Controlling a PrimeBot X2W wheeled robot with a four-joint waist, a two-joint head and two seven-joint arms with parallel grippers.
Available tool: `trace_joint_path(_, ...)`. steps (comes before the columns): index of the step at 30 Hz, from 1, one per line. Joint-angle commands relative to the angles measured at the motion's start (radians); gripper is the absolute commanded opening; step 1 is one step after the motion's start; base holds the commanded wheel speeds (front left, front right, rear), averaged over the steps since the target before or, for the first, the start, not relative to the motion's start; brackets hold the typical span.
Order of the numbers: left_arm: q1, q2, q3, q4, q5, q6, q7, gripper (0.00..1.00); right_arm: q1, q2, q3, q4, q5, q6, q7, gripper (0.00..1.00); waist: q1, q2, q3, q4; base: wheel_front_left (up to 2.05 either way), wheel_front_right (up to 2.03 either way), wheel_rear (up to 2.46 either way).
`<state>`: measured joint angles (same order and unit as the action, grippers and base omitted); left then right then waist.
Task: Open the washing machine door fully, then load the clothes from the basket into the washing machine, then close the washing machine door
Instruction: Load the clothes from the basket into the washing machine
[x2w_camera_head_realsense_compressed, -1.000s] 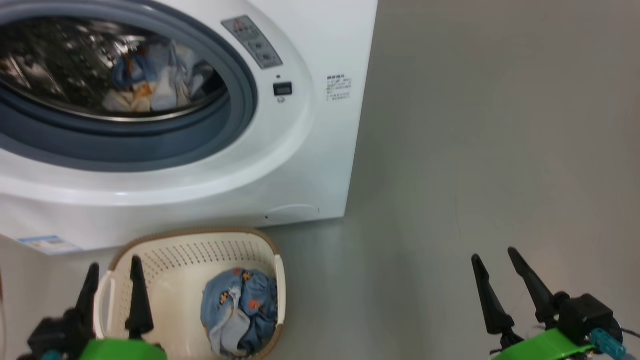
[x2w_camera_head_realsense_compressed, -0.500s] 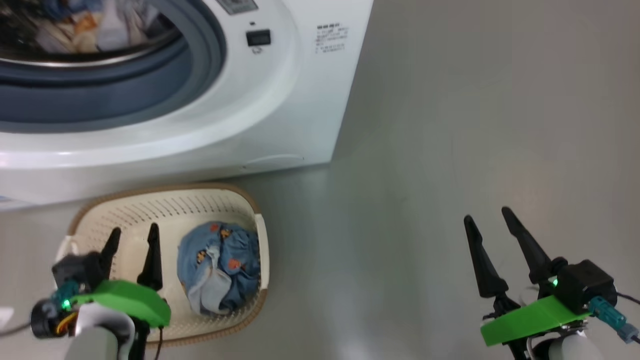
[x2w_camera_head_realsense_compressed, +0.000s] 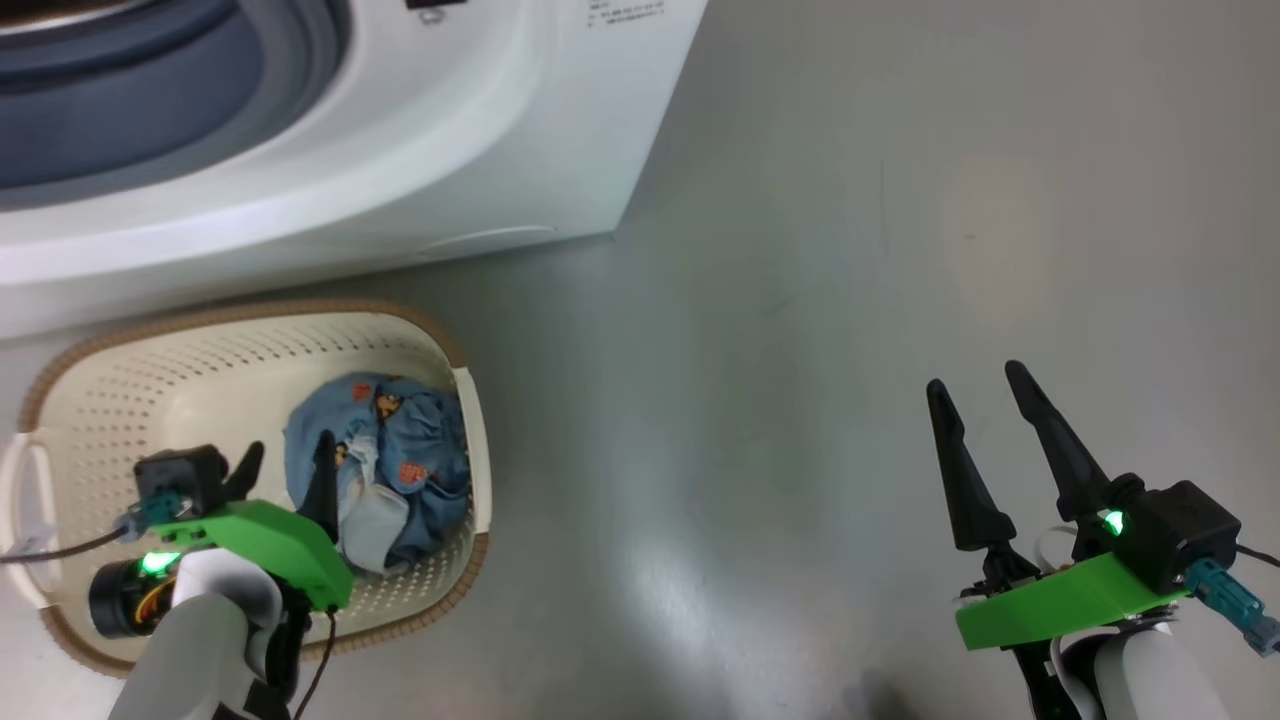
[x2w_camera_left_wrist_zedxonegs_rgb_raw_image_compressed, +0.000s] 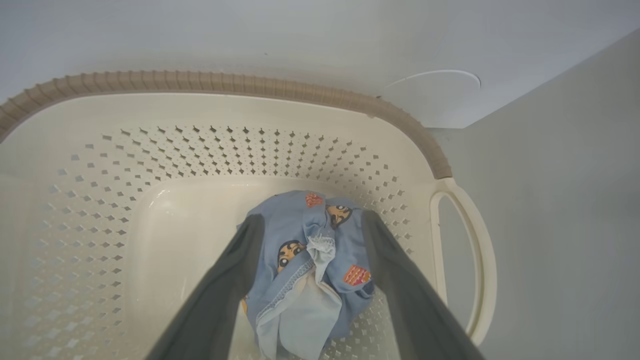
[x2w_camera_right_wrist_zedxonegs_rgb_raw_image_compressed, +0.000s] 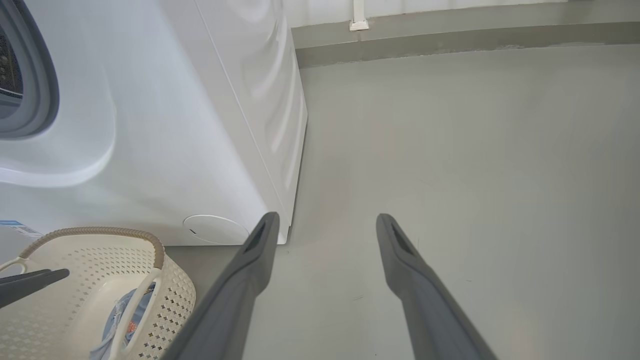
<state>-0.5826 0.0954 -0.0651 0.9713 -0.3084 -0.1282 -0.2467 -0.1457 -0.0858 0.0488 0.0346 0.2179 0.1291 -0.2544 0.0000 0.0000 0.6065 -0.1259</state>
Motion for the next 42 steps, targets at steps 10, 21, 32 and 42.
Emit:
trace_joint_path(10,-0.074,0.052,-0.115,0.087,-0.095,-0.002,0.000,1.00,-0.023,0.013,0.019,-0.029,-0.012,0.002,-0.007,1.00,0.0000,0.0000,0.107,-0.036,0.00,0.00,0.00)
trace_joint_path(21,-0.162,0.087,-0.230,0.164,-0.138,-0.002,0.010,1.00,-0.031,0.021,0.014,-0.035,-0.008,0.002,-0.007,1.00,0.0000,0.0000,0.164,-0.042,0.00,0.00,0.00)
trace_joint_path(32,-0.231,0.103,-0.294,0.231,-0.171,-0.002,0.023,1.00,-0.035,0.027,0.017,-0.033,-0.003,0.002,-0.007,1.00,0.0000,0.0000,0.211,-0.052,0.00,0.00,0.00)
trace_joint_path(42,-0.283,0.121,-0.321,0.266,-0.204,-0.002,0.058,1.00,-0.030,0.028,0.021,-0.035,-0.001,0.002,-0.007,1.00,0.0000,0.0000,0.245,-0.071,0.00,0.00,0.00)
